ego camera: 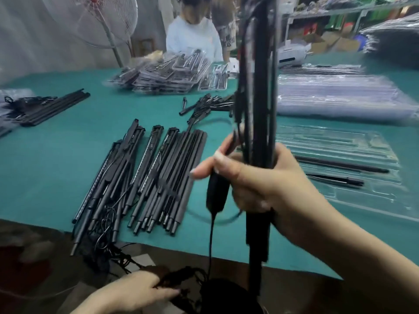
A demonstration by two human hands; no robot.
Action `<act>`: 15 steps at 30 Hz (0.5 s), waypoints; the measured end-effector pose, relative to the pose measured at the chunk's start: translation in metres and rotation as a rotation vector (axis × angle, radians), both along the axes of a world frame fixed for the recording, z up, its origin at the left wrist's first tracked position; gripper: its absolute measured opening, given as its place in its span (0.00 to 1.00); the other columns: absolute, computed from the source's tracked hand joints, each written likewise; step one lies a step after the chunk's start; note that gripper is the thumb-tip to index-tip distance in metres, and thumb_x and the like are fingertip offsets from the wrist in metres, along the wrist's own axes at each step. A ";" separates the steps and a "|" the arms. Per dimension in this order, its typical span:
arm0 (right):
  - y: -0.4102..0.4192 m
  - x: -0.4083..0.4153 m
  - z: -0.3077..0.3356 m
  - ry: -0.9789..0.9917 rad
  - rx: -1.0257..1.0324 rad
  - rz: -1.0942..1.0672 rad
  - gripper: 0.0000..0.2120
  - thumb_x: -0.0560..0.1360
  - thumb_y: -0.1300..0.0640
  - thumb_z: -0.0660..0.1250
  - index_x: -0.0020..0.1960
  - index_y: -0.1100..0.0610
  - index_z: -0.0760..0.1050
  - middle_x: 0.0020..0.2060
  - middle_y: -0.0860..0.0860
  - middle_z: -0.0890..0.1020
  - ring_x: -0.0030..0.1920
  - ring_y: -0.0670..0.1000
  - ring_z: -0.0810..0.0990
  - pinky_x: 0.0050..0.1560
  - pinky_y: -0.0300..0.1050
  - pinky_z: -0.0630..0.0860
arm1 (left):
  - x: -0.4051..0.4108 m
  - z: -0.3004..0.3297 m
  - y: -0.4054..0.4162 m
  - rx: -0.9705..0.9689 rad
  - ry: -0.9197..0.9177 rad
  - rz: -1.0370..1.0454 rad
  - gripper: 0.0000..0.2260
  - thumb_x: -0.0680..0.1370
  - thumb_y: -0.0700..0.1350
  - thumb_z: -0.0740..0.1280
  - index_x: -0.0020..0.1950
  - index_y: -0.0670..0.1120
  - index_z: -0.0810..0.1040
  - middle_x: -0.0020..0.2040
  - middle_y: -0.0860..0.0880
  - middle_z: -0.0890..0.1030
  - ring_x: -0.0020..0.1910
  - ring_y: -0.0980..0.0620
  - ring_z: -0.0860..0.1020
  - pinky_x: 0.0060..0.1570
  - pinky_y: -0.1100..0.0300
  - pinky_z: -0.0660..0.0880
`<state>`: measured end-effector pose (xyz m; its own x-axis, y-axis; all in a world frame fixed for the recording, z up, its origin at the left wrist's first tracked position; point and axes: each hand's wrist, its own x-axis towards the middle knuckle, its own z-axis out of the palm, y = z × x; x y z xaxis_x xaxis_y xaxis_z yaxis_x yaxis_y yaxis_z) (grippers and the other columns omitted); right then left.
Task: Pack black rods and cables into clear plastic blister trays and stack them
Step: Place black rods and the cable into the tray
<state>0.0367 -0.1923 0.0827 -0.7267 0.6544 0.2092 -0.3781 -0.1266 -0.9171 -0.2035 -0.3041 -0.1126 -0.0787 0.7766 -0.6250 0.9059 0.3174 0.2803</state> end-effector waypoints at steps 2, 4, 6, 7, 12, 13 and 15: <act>0.007 0.000 0.006 0.034 0.047 -0.139 0.06 0.70 0.60 0.66 0.41 0.60 0.69 0.39 0.60 0.84 0.17 0.42 0.58 0.21 0.30 0.57 | 0.007 0.011 0.004 -0.031 -0.186 -0.032 0.19 0.75 0.67 0.61 0.54 0.55 0.79 0.54 0.52 0.81 0.52 0.60 0.78 0.41 0.75 0.69; 0.012 0.001 0.010 0.085 0.022 -0.147 0.06 0.71 0.60 0.65 0.41 0.60 0.68 0.39 0.59 0.84 0.17 0.42 0.57 0.21 0.30 0.56 | 0.022 0.027 0.010 -0.038 -0.423 -0.009 0.23 0.73 0.70 0.60 0.59 0.56 0.76 0.55 0.55 0.80 0.53 0.64 0.77 0.54 0.69 0.72; 0.012 0.001 0.013 0.130 -0.043 -0.071 0.05 0.71 0.59 0.65 0.42 0.59 0.69 0.38 0.58 0.84 0.16 0.40 0.57 0.21 0.29 0.57 | 0.030 0.034 0.014 0.029 -0.478 0.070 0.27 0.71 0.70 0.58 0.57 0.50 0.75 0.52 0.54 0.78 0.51 0.63 0.76 0.54 0.64 0.72; 0.011 0.001 0.014 0.132 -0.067 -0.032 0.05 0.71 0.59 0.65 0.41 0.59 0.69 0.38 0.58 0.84 0.16 0.39 0.58 0.20 0.28 0.58 | 0.031 0.033 0.016 0.069 -0.445 0.062 0.28 0.71 0.70 0.57 0.55 0.48 0.74 0.49 0.54 0.77 0.47 0.63 0.75 0.49 0.65 0.70; 0.016 0.015 0.025 0.176 -0.005 -0.005 0.02 0.70 0.61 0.65 0.40 0.58 0.72 0.35 0.56 0.81 0.16 0.37 0.59 0.18 0.27 0.57 | 0.025 0.028 0.015 0.054 -0.531 0.217 0.08 0.82 0.48 0.58 0.60 0.51 0.73 0.43 0.55 0.75 0.37 0.65 0.72 0.36 0.70 0.66; 0.019 0.021 0.028 0.200 0.017 -0.021 0.02 0.71 0.61 0.64 0.41 0.57 0.72 0.34 0.55 0.81 0.16 0.37 0.60 0.17 0.27 0.58 | 0.019 0.030 0.014 -0.001 -0.612 0.303 0.06 0.82 0.43 0.59 0.55 0.49 0.75 0.38 0.54 0.72 0.32 0.62 0.69 0.31 0.68 0.61; 0.026 0.032 0.034 0.210 0.051 -0.080 0.02 0.72 0.60 0.63 0.42 0.56 0.70 0.34 0.52 0.80 0.15 0.37 0.60 0.17 0.25 0.58 | 0.006 0.035 0.012 -0.059 -0.682 0.393 0.05 0.79 0.42 0.64 0.46 0.44 0.78 0.32 0.50 0.71 0.25 0.57 0.64 0.28 0.64 0.55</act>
<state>0.0686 -0.1664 0.1164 -0.6101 0.6927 0.3847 -0.5682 -0.0442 -0.8217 -0.1970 -0.2926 -0.0773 0.0746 0.7354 -0.6735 0.3583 0.6105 0.7063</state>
